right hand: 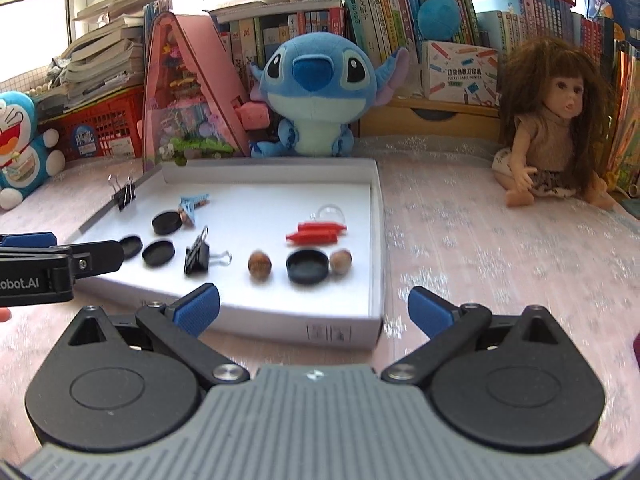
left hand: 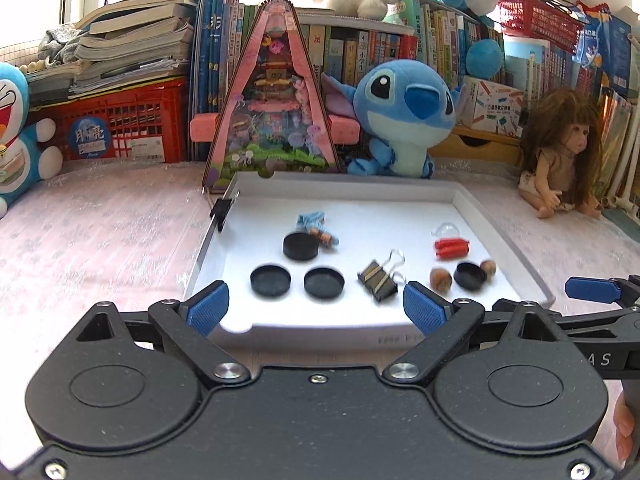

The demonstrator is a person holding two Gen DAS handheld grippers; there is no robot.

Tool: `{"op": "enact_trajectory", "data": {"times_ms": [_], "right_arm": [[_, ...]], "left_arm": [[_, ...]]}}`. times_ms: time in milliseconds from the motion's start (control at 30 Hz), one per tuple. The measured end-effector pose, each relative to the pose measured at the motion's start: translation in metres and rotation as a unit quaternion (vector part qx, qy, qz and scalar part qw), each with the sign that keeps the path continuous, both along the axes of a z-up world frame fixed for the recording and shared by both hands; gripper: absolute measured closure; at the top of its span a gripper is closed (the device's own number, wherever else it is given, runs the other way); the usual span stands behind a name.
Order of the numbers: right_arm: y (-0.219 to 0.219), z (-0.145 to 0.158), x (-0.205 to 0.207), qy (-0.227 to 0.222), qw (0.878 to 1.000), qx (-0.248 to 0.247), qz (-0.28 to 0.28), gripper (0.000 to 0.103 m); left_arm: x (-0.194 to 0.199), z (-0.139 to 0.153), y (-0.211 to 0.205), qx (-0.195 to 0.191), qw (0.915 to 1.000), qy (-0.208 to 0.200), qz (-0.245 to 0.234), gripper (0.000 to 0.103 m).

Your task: Organize rigid objects

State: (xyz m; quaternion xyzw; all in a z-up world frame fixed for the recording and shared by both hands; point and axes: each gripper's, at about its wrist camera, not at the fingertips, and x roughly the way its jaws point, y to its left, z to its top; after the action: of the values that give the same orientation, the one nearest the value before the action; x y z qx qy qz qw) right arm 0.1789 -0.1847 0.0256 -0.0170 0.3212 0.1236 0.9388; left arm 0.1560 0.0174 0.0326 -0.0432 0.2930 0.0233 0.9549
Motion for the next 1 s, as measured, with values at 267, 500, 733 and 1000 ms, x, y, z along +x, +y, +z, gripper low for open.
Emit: {"op": "enact_trajectory", "data": {"times_ms": [267, 500, 733, 1000], "right_arm": [[-0.004, -0.02, -0.01, 0.027, 1.0, -0.006, -0.002, 0.0], [-0.003, -0.035, -0.013, 0.032, 0.999, -0.022, -0.004, 0.0], [-0.001, -0.037, -0.012, 0.031, 0.999, -0.027, -0.004, 0.0], [-0.001, -0.037, -0.012, 0.031, 0.999, -0.026, -0.004, 0.0]], "left_arm": [[-0.016, -0.019, -0.007, 0.018, 0.9997, 0.017, -0.004, 0.01], [-0.014, -0.037, -0.009, 0.031, 0.9987, 0.04, 0.012, 0.009], [-0.006, -0.047, -0.005, 0.03, 0.9977, 0.053, 0.031, 0.008], [-0.006, -0.051, -0.004, 0.03, 0.9976, 0.051, 0.036, 0.002]]}}
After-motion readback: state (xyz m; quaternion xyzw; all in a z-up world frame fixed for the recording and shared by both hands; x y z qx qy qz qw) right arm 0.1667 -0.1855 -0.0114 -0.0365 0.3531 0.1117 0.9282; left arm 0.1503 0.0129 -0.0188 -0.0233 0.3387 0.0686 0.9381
